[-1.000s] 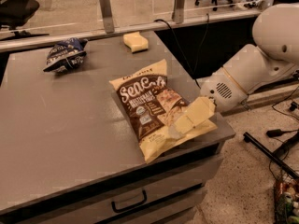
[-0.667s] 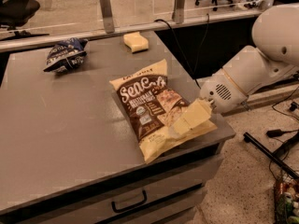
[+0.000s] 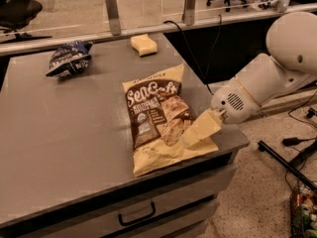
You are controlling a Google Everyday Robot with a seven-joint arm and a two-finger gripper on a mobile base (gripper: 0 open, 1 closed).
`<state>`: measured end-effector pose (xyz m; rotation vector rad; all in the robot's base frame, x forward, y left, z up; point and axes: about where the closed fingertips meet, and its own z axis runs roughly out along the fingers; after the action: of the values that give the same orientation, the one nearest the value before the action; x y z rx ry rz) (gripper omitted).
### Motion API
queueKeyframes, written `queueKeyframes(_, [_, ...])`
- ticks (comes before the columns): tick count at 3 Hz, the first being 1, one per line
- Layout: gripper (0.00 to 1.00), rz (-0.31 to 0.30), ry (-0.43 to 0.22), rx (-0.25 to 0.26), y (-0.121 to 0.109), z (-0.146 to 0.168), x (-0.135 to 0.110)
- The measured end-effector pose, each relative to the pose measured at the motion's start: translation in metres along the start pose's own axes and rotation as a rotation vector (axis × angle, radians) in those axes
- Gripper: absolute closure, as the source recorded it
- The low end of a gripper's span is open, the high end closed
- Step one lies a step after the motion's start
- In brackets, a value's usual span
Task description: Move brown chip bag near sponge
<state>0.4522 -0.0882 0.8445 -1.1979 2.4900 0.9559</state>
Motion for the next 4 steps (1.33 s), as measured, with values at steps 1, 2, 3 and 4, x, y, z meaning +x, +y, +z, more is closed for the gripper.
queueKeyframes(1, [1.00, 0.013, -0.047, -0.017, 0.000, 0.001, 0.001])
queueKeyframes(2, [1.00, 0.014, -0.138, -0.028, 0.000, -0.005, -0.006])
queueKeyframes(3, [1.00, 0.029, -0.270, -0.010, -0.008, -0.023, -0.015])
queueKeyframes(4, [1.00, 0.064, -0.412, -0.002, -0.021, -0.038, -0.021])
